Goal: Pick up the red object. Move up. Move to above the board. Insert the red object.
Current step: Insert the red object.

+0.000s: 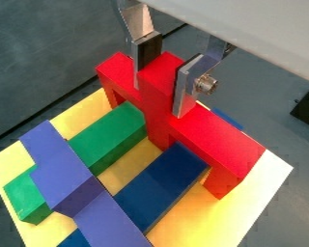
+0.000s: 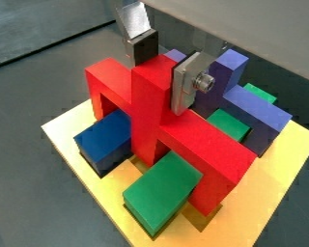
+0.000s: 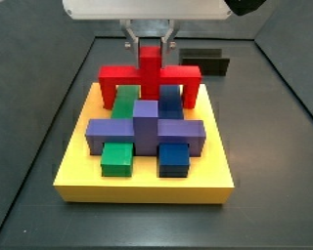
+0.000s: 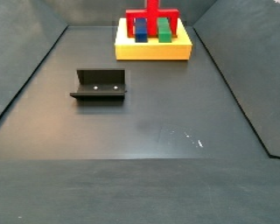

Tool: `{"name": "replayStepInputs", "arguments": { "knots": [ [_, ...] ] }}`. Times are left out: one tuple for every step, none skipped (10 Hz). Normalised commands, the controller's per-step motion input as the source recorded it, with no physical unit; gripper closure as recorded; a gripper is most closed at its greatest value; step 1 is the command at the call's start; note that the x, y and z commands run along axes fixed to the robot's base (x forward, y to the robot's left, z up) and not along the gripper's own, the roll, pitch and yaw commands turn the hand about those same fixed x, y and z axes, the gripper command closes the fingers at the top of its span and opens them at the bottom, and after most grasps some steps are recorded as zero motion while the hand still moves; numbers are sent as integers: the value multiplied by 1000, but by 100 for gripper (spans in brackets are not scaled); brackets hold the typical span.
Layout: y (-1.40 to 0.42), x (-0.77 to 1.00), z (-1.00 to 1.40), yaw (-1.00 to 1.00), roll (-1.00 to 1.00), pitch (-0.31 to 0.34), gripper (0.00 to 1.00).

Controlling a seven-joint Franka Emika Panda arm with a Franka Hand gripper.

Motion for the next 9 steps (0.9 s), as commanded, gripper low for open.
{"name": "replayStepInputs", "arguments": {
  "knots": [
    [26, -37, 0, 0, -190, -69, 100],
    [83, -111, 0, 0, -141, -41, 100],
    [117, -191, 0, 0, -111, -29, 100],
    [129, -180, 0, 0, -99, -27, 100],
    [83, -66, -9, 0, -121, -76, 100],
    [0, -40, -203, 31, -151, -120, 100],
    [0, 0, -94, 17, -203, -99, 100],
    [0, 3, -71, 0, -203, -43, 100],
    [0, 0, -43, 0, -217, -29, 100]
  ]
}}
